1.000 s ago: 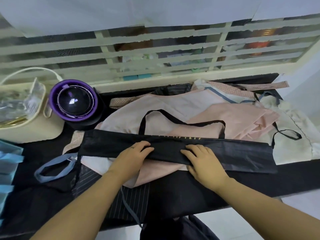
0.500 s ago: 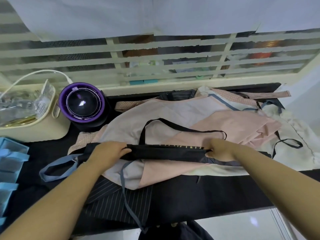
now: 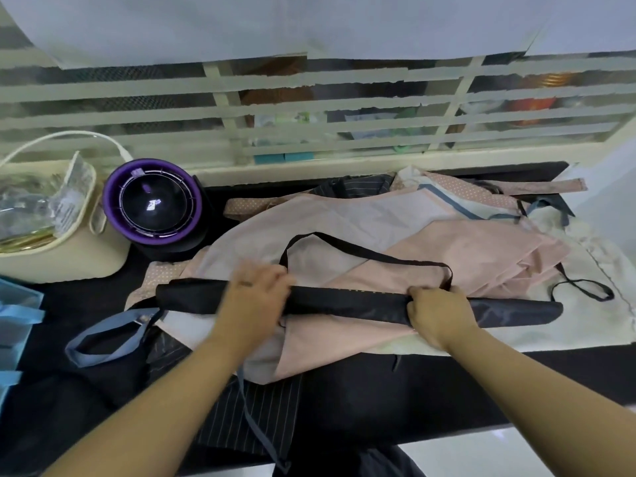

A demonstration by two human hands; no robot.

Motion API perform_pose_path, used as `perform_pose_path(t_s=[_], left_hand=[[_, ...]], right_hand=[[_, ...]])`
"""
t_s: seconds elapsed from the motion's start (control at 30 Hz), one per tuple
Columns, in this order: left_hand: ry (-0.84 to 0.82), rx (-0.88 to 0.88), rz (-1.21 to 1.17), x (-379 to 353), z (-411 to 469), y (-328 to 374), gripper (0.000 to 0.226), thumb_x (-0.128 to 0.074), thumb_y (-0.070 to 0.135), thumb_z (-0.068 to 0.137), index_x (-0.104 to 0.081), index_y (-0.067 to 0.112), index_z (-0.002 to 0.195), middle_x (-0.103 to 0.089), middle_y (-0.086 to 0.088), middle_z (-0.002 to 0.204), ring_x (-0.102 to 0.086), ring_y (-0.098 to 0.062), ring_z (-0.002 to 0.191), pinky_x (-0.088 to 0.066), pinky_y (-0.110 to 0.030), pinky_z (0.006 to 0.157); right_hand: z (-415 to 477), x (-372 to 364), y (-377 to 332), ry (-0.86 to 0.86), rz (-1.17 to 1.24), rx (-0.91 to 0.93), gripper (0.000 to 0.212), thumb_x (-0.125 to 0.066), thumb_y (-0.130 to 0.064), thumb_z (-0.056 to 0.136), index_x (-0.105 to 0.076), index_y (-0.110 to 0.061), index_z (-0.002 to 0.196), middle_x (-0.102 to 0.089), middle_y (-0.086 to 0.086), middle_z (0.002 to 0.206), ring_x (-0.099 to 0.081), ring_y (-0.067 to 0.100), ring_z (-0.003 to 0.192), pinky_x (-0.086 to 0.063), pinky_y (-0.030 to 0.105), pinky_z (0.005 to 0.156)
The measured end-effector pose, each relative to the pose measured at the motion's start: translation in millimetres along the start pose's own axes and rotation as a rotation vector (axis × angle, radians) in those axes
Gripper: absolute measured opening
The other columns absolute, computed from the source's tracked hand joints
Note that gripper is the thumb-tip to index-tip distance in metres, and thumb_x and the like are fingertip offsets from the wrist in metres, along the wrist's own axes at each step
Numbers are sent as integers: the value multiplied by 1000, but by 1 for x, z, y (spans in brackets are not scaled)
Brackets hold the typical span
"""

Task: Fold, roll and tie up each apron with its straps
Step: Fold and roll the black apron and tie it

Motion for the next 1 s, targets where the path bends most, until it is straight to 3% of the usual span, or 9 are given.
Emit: perform_pose_path(t_s=[0.13,0.23,0.3,0.43,0.67,0.77,0.83,0.9,1.0], left_hand=[[-258,-233,-103,-35,12,100,48,-38,38,93,-50,19,136,-47,-3,144,-43,-23,135,-22,-54,109],[-407,-173,-76,-64,14,110,64,-14,53,94,-9,23,151,-7,-1,160,-7,-22,148,7,-49,116],[-436,-160,-73,-74,12,106,63,-6,57,92,6,27,146,11,3,156,8,-20,146,11,-48,117],[-453,-156,-27,-81,10,101,60,-10,55,99,-27,20,146,-35,-4,151,-36,-24,137,-25,-50,106],[-522,-146,-7,-88,11,101,61,-8,57,98,-29,22,144,-31,-5,151,-39,-26,134,-23,-49,102],[-473,-173,-8,-84,14,107,65,-1,61,95,-13,26,148,-7,-2,158,-18,-28,144,-7,-47,110],[-486,-164,-4,-87,14,106,66,4,64,89,7,32,147,17,3,156,8,-26,145,6,-46,113],[-428,-155,3,-80,17,107,67,3,65,90,2,31,148,12,2,157,3,-26,146,3,-46,112],[-514,-159,-13,-86,13,106,72,9,69,85,5,33,147,16,5,156,10,-25,145,7,-46,113]], right_hand=[[-2,7,-2,86,75,43,21,-28,-30,94,-40,-21,81,-68,1,93,-61,26,90,-25,35,74],[-5,8,4,180,165,42,40,-7,-37,76,-42,-19,81,-66,3,71,-61,29,71,-25,34,70],[-9,5,11,277,196,67,35,-16,-33,79,-45,-15,84,-59,1,56,-54,28,54,-29,33,66],[-18,1,30,434,267,134,21,-35,-28,92,-52,-17,86,-56,-4,62,-50,22,54,-31,34,70],[-44,-21,117,496,353,-183,28,-36,-23,90,-61,-9,89,-57,7,86,-52,33,78,-36,38,73],[-60,-11,141,583,456,-348,20,-46,-19,89,-63,-7,90,-60,11,95,-53,35,88,-39,38,82],[-84,13,139,738,633,-482,8,-55,-5,88,-62,-5,92,-60,11,101,-50,30,97,-37,32,88],[-110,17,127,826,1004,-728,10,-59,-5,89,-59,-9,98,-57,6,100,-50,22,96,-41,27,86],[-117,-31,74,607,1825,-1123,28,-62,-12,90,-54,0,114,-55,3,87,-57,20,85,-48,29,84]])
Point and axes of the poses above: each hand's wrist, its own z-axis towards the middle knuckle, its own x-axis out of the back of the hand, y = z × x, the point moved 8 cm from there along z, towards the middle knuckle
